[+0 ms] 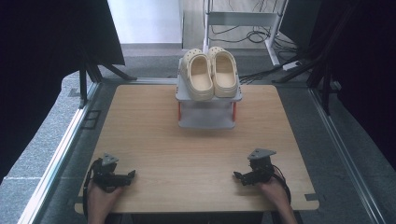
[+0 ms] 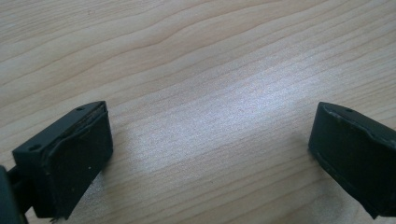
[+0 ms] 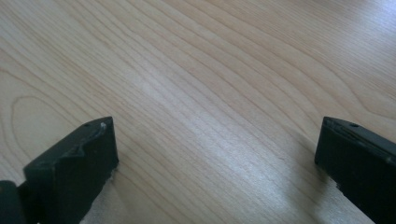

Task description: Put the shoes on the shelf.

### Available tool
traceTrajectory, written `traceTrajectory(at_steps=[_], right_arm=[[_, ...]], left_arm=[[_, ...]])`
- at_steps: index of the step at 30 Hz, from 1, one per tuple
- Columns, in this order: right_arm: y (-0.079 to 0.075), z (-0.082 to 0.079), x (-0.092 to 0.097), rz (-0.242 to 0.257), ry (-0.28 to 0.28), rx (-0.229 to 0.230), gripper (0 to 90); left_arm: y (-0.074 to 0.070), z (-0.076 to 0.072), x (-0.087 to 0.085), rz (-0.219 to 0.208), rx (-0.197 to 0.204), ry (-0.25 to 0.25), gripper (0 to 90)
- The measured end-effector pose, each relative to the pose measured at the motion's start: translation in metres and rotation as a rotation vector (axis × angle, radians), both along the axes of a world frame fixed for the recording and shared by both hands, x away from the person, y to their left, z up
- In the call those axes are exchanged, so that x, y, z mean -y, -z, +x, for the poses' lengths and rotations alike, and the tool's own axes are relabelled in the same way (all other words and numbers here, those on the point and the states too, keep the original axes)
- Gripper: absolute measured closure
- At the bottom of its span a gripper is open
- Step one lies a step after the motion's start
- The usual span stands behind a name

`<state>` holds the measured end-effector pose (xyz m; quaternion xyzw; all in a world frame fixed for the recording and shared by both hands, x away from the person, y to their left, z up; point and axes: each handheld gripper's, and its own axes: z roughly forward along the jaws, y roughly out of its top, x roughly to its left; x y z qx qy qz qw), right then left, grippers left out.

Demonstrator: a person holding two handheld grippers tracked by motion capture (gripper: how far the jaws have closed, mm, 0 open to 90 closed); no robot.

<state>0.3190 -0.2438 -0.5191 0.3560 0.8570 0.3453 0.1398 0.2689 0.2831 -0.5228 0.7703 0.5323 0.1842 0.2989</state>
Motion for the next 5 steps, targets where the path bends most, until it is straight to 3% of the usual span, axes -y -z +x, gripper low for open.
traceTrajectory(at_steps=[5], right_arm=[[0.0006,-0.0006,0.0000,0.000,0.001,0.005,0.0]], left_arm=[[0.0000,0.0000,0.0003,0.000,0.000,-0.001,0.0]])
